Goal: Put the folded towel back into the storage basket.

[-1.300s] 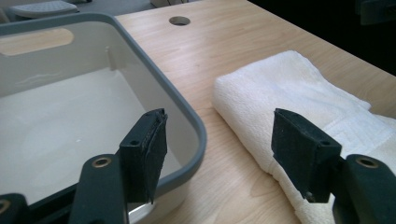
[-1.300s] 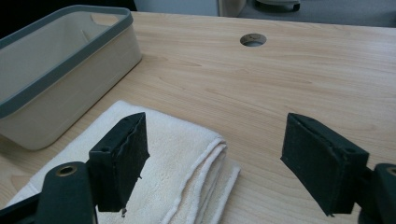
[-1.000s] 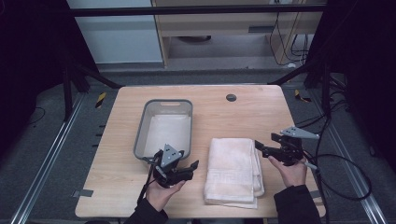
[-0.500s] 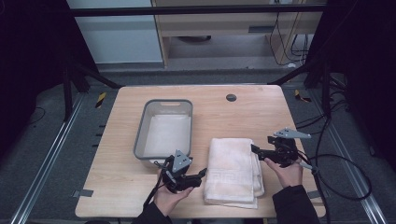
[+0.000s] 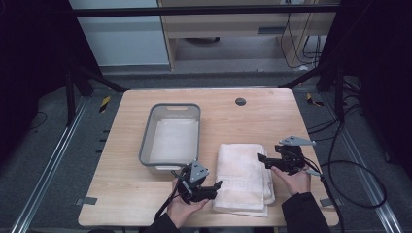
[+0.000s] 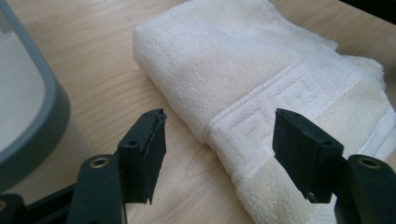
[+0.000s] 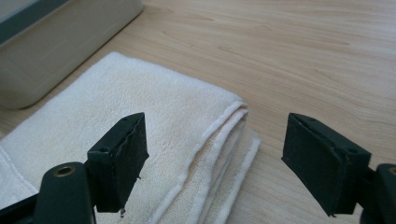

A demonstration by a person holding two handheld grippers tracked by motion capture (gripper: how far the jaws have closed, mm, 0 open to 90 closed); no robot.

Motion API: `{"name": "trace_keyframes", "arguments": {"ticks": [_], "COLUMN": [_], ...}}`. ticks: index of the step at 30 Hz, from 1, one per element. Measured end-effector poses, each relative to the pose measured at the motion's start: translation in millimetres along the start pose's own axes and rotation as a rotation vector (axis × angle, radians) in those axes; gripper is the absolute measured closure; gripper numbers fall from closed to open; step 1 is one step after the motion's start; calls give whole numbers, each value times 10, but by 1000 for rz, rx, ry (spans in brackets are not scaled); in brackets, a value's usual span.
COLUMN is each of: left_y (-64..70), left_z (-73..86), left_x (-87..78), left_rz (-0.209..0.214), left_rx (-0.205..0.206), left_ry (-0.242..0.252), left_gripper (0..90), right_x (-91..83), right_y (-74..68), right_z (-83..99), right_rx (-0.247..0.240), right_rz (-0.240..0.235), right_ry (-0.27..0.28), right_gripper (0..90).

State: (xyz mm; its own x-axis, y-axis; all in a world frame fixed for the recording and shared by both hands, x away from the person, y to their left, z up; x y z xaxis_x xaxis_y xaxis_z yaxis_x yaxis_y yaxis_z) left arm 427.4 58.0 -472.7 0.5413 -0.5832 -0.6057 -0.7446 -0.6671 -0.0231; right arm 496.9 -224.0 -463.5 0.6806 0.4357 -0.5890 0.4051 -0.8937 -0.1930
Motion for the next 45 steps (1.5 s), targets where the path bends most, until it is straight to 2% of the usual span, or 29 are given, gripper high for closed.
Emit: {"name": "trace_keyframes", "arguments": {"ticks": [4,9,13,22,30,33,36,41,45], "left_y": [45,85,101,106,113,116,116,102,84], "left_z": [22,57,95,161,203,207,211,227,242], "left_x": [65,141,211,314,371,377,388,417,428], "left_rz": [5,10,11,17,27,29,35,54,81], "left_rx": [14,26,34,23,3,1,-13,-33,-61], "left_ry": [-21,-45,-71,-94,-108,-114,-121,-118,-115], "left_gripper": [338,336,330,325,346,361,366,374,390], "right_x": [61,113,173,330,402,405,422,449,471], "right_y": [-1,-19,-19,-35,-40,-39,15,20,18], "right_z": [28,49,72,139,184,196,241,254,268], "right_rx": [-22,-21,-22,-26,-24,-10,43,51,81], "right_rz": [19,19,22,19,24,19,-6,-9,-22], "right_ry": [-20,-25,-49,-107,-128,-128,-141,-158,-176], "right_gripper": [221,225,225,243,263,267,264,274,296]}}
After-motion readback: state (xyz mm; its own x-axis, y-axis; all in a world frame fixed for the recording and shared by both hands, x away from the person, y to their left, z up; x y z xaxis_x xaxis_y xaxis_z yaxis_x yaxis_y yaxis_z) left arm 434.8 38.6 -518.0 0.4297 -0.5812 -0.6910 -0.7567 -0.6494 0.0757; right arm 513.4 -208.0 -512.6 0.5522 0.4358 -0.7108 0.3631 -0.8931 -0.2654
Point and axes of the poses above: each handheld gripper's, and its own axes: x roughly forward along the jaws, z roughly out of its underside, y roughly to its right, the point moved 3 cm from there along x, roughly forward along the jaws, and after that the axes turned 5 degrees about x, right-handed, at the moved point
